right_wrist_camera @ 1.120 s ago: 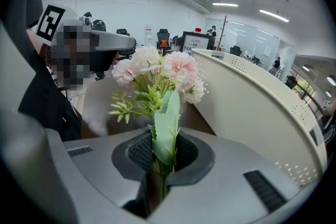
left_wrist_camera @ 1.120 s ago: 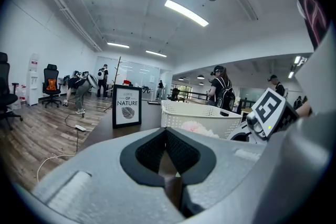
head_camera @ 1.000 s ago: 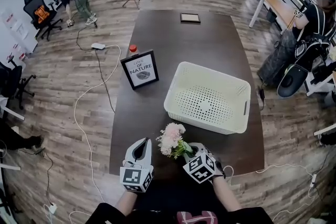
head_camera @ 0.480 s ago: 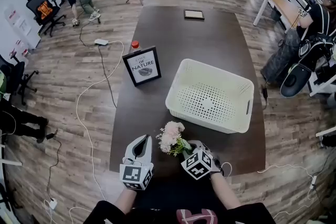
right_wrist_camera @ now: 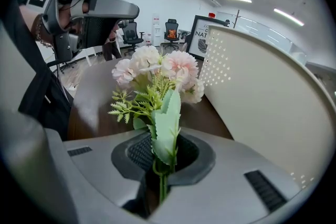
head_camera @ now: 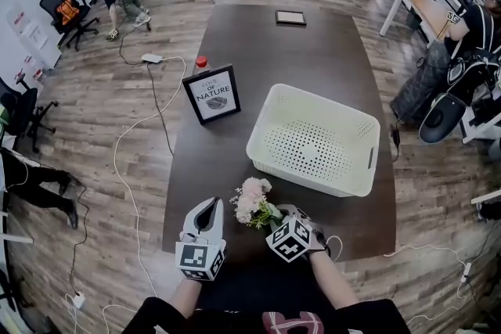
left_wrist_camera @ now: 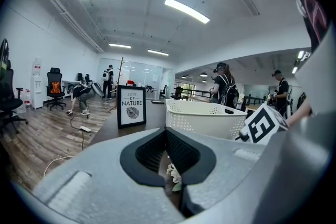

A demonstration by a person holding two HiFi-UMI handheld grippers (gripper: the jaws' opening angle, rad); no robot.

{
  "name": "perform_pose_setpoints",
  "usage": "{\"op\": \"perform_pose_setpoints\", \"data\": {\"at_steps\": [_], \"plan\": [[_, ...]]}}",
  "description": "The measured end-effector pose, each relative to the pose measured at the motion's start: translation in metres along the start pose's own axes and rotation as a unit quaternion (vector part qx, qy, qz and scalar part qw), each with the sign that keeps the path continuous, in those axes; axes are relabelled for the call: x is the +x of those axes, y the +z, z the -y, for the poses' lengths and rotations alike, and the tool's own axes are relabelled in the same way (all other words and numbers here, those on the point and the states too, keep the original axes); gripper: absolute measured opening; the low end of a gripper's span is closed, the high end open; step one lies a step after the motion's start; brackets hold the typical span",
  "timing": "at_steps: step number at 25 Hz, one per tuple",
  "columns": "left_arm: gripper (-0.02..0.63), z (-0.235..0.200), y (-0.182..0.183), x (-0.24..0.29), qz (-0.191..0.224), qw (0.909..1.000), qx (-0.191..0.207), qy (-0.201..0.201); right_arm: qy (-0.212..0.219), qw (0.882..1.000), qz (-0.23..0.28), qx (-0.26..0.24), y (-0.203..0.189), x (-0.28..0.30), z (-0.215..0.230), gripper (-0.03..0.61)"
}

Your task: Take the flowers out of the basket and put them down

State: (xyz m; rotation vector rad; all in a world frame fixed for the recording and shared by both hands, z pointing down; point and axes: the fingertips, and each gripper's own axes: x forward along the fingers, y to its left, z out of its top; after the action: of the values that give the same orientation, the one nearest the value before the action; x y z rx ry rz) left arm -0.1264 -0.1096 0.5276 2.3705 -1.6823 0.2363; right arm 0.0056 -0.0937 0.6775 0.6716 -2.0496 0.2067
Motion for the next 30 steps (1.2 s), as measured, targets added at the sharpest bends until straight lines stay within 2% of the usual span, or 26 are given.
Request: {"op": "perform_pose_setpoints", "data": {"at_steps": [8, 13, 16, 22, 30], "plan": [[0.009, 0.0045, -0.003, 0.0, -0.004, 1.0, 0.006, -0.005, 0.001, 1.0, -0.012, -0.003, -0.0047, 0.0068, 0.0001, 0.065], [0.009, 0.0048, -0.0022, 0.0029, -0.001, 0.9998, -0.017, -0.003, 0.011, 1.0, -0.011, 0.005, -0.0056, 0.0067, 0.0023, 0.074], [0.009, 0.0065, 0.0, 0.0044, 0.0, 0.9999, -0.016, -0.005, 0.02, 1.0, -0.012, 0.014, -0.0065, 0.0063, 0.0022, 0.084], [0.009, 0.0053, -0.0041, 0.0056, -0.007, 0.9998, -0.021, 0.0, 0.047, 0.996, -0.011, 0.07, -0.0098, 0.0058, 0.0037, 0.153], [0.009, 0.0031, -0.0072, 0.0052, -0.01, 0.9996, -0.028, 0.003, 0.06, 0.994, 0.009, 0.089, -0.0044, -0.0018, 0.0039, 0.209]]}}
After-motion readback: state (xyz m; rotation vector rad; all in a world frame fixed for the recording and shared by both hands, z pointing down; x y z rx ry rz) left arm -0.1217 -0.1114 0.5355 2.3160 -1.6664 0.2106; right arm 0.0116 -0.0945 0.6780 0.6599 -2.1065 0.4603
